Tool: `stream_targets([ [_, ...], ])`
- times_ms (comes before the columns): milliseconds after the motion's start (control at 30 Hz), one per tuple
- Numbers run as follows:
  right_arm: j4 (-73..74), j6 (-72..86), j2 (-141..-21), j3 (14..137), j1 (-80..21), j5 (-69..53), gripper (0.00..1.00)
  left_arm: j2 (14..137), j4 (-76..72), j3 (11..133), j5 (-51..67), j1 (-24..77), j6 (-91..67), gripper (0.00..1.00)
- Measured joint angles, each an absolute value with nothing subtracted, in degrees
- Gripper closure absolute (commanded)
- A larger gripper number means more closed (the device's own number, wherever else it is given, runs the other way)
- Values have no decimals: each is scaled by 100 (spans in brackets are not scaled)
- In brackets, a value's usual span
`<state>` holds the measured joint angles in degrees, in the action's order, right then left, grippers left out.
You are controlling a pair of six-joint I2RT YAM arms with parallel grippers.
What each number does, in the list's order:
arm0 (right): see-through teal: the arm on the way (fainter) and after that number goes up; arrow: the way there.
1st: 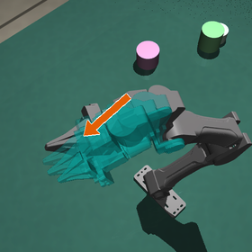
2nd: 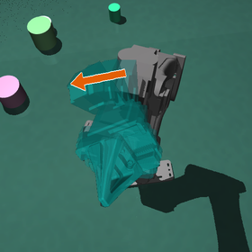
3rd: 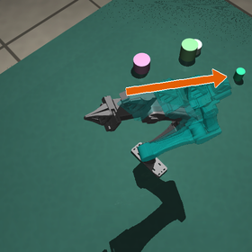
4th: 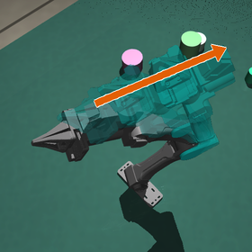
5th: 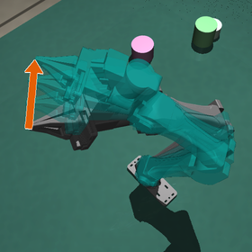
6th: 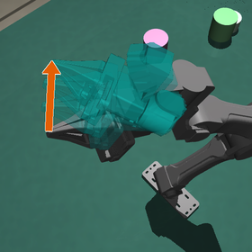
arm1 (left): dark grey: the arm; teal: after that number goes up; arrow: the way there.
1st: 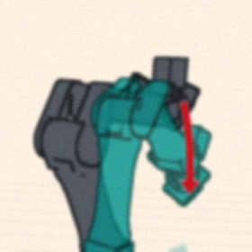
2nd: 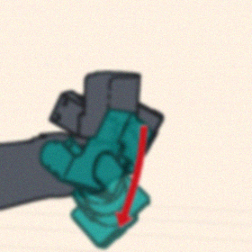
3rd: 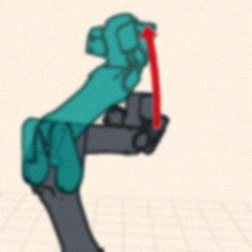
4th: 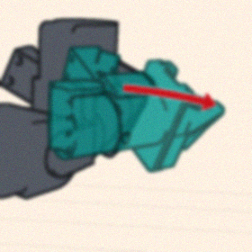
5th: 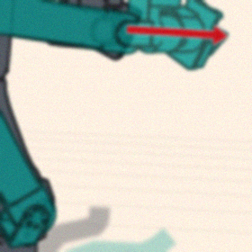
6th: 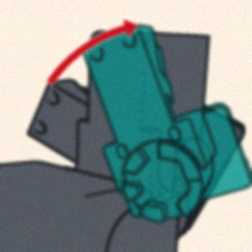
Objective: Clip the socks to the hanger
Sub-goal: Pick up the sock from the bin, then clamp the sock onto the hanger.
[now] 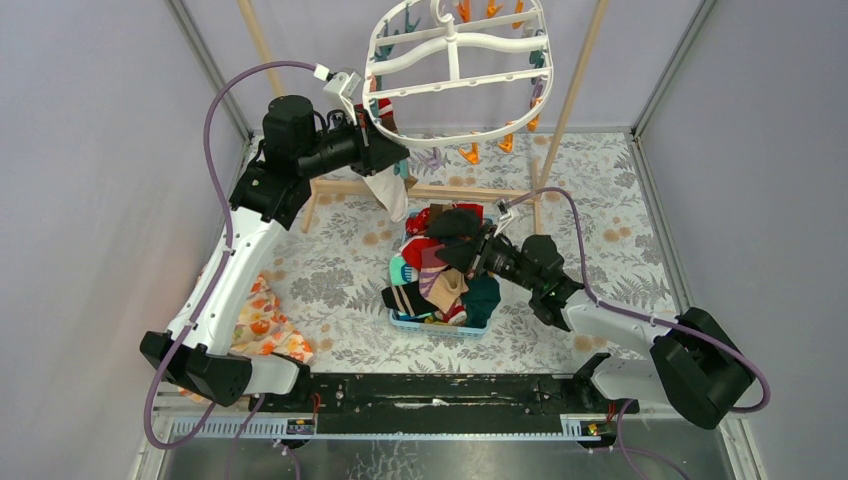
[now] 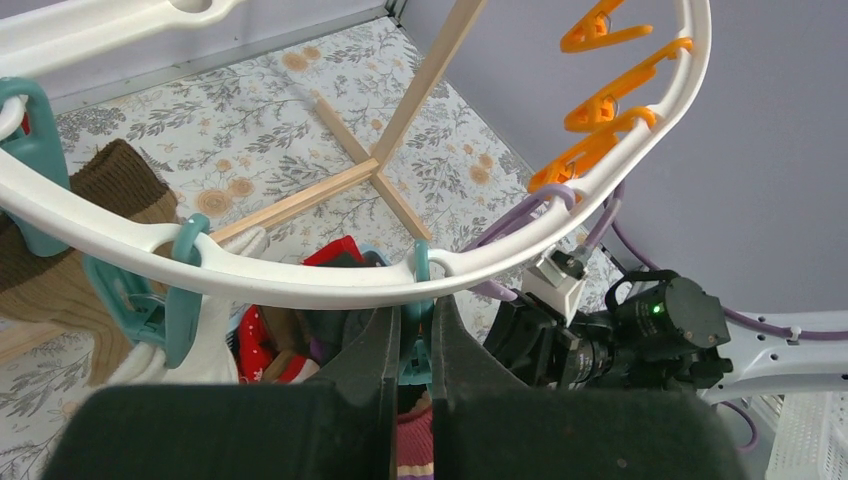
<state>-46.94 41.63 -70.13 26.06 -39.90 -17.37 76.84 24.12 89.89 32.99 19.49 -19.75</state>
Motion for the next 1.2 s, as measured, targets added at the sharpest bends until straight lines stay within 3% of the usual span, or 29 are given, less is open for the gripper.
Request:
stream_targets([
  [333,-6847,5319,-7966,3691,-3610,-3535,100,7688,2394,9000,3691,1922,-2268,100],
  [533,-8377,6613,-9087,4254,-3352,-3771,100,7703,2276,9000,4029,1896,-2609,100],
  [1200,-9030,7802,-9957,5492,-3315,-4093,100,7723,1664,8796,4862,1640,-3295,100],
])
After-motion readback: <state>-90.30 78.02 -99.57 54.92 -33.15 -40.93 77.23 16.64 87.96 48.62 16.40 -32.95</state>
